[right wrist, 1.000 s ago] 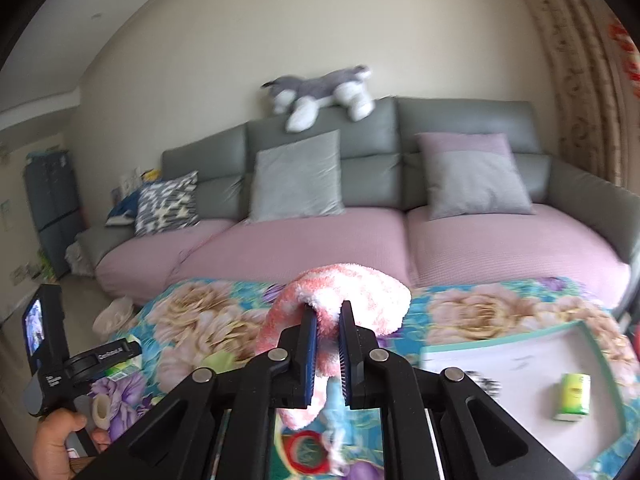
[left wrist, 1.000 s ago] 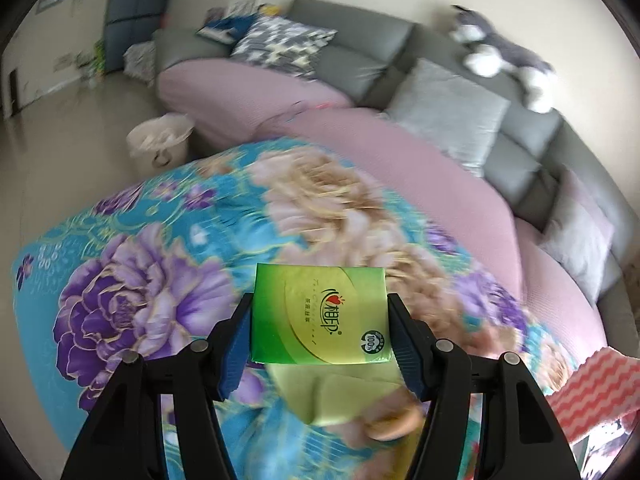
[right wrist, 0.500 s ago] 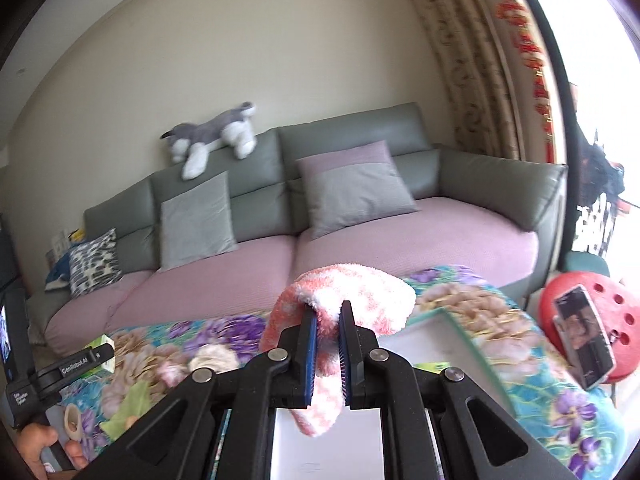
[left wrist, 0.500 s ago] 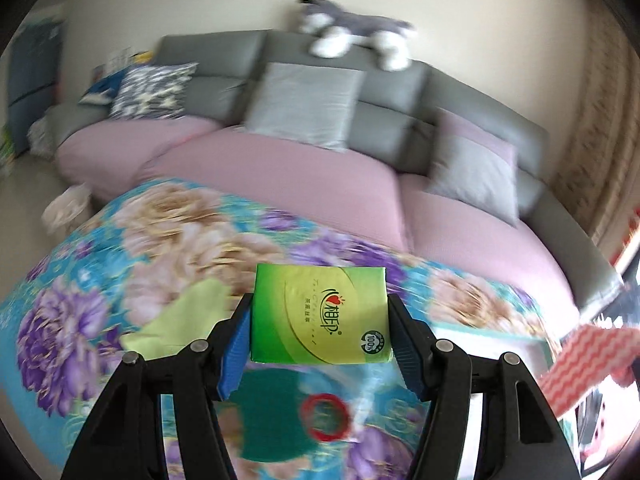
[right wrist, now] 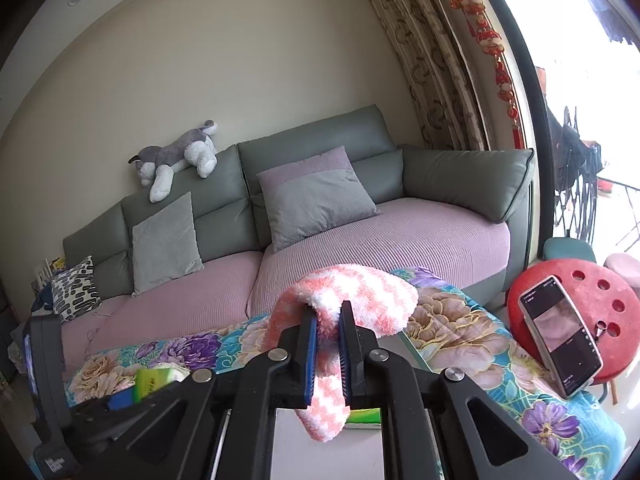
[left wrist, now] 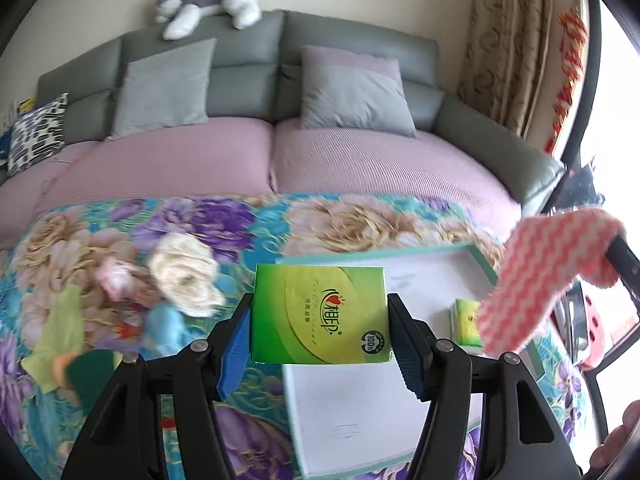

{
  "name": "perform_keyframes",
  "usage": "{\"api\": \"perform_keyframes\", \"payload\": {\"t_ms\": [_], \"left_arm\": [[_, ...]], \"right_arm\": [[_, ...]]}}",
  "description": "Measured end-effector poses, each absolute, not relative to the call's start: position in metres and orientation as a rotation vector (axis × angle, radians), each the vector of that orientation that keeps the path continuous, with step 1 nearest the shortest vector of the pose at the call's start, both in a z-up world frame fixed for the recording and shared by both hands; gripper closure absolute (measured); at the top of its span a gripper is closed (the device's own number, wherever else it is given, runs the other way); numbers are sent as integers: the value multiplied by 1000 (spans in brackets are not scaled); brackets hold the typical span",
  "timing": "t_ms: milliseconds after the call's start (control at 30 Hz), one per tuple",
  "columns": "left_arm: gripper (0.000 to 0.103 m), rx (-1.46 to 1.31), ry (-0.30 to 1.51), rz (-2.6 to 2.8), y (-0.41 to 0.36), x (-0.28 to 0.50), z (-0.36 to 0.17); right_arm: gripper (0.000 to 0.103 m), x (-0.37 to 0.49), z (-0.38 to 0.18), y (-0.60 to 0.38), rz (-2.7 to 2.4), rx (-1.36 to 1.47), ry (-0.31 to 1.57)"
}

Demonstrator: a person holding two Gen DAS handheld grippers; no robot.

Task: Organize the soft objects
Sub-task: 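Lift the towel and tissue pack and carry both over the white tray, then lower the towel into the tray with the right tool while the left tool lowers the tissue pack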

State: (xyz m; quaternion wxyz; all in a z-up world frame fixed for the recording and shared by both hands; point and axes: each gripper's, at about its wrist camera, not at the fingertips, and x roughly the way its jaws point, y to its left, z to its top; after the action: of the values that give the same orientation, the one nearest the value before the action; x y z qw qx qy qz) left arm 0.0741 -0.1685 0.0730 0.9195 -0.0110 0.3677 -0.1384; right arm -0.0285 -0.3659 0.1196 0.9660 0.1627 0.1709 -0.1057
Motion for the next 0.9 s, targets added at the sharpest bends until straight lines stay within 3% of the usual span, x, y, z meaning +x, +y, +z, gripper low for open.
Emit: {"api": "perform_keyframes", "payload": {"t_ms": [400, 900], "left_arm": [[38, 35, 912, -294, -193, 103, 18], [38, 78, 1004, -281, -200, 127, -16]], "right_arm": [[93, 13, 83, -371, -163, 364, 391], [93, 72, 16, -358, -123, 357, 664]]}}
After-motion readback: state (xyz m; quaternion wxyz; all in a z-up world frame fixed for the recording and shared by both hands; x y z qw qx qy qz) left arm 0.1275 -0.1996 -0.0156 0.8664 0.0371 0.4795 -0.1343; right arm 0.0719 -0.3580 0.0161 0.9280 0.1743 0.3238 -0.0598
